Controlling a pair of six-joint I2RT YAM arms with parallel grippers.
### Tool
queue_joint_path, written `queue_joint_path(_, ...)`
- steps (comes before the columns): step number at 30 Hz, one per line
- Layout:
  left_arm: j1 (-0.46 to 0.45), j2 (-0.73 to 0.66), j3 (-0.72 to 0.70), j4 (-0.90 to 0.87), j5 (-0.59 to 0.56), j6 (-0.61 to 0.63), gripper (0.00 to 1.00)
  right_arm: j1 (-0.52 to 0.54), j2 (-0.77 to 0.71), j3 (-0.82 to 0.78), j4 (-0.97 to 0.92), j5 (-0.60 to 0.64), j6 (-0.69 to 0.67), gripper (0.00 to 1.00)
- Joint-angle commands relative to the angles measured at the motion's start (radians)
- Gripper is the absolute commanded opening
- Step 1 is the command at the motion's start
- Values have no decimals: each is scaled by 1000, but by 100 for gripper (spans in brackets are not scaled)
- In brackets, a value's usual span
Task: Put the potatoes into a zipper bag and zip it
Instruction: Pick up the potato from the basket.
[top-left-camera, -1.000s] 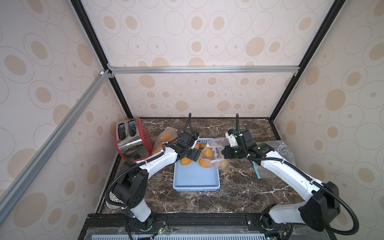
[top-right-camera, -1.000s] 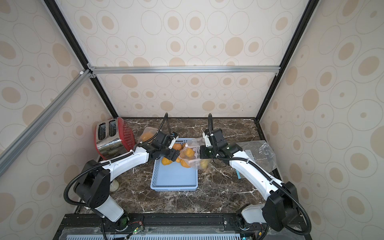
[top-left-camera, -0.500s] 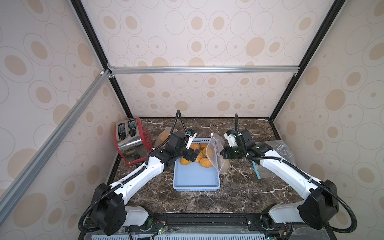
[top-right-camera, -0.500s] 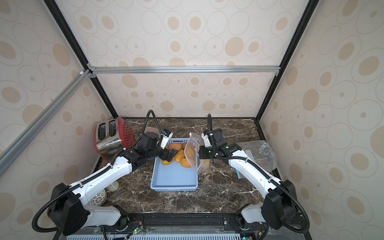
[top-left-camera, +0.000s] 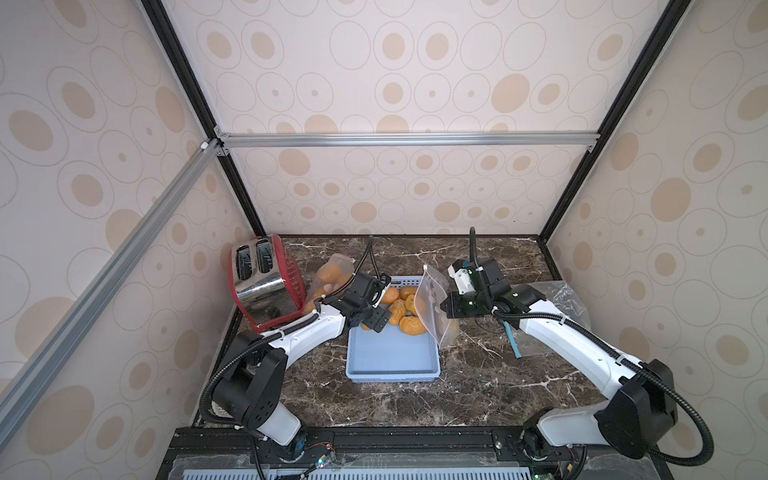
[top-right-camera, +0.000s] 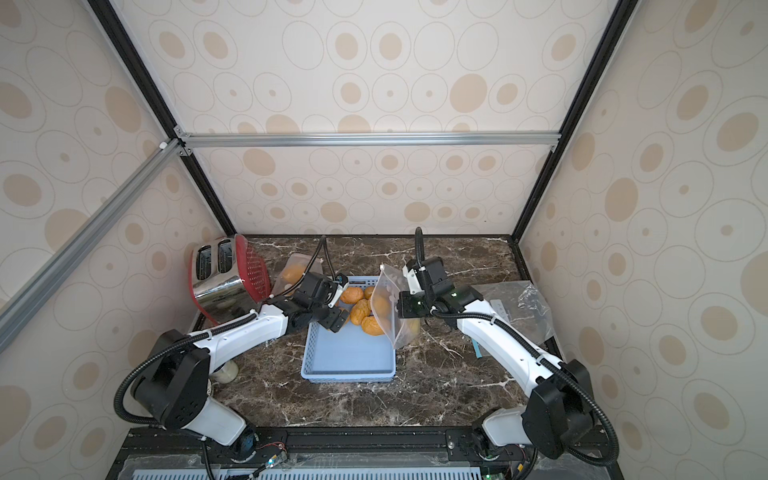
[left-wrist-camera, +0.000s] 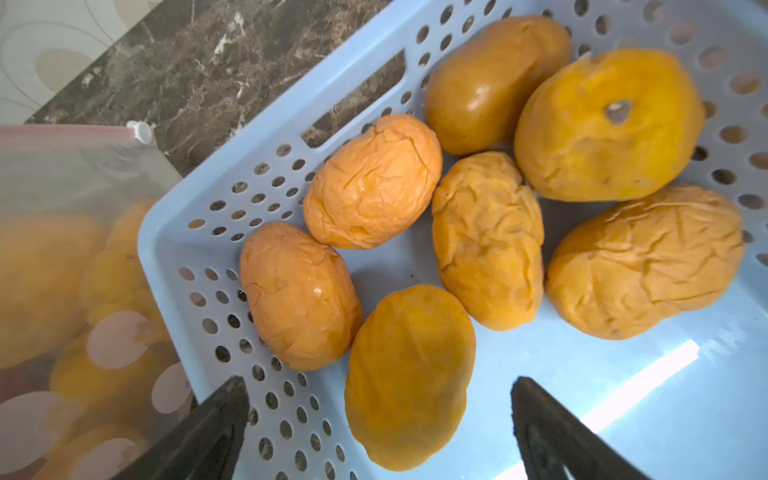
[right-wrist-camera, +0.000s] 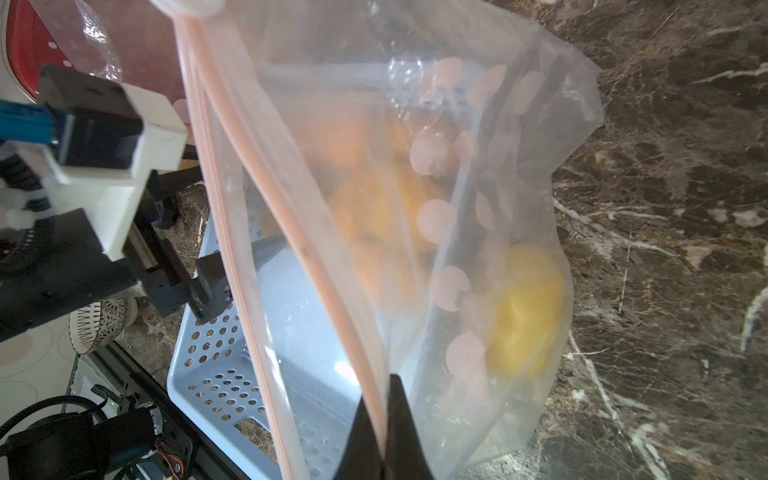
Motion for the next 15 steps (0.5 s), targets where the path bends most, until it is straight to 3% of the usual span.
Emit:
queue_joint_path(1, 19, 39, 15, 1, 39, -48, 98, -4, -11, -2, -4, -4, -7, 0)
queue_joint_path(7, 21, 86, -19, 24, 109, -142, 98, -4, -4, -8, 2, -7, -3, 0)
queue_joint_path(15, 20, 161, -58, 46, 113, -228, 90, -4, 2, -13, 1, -11, -2, 0)
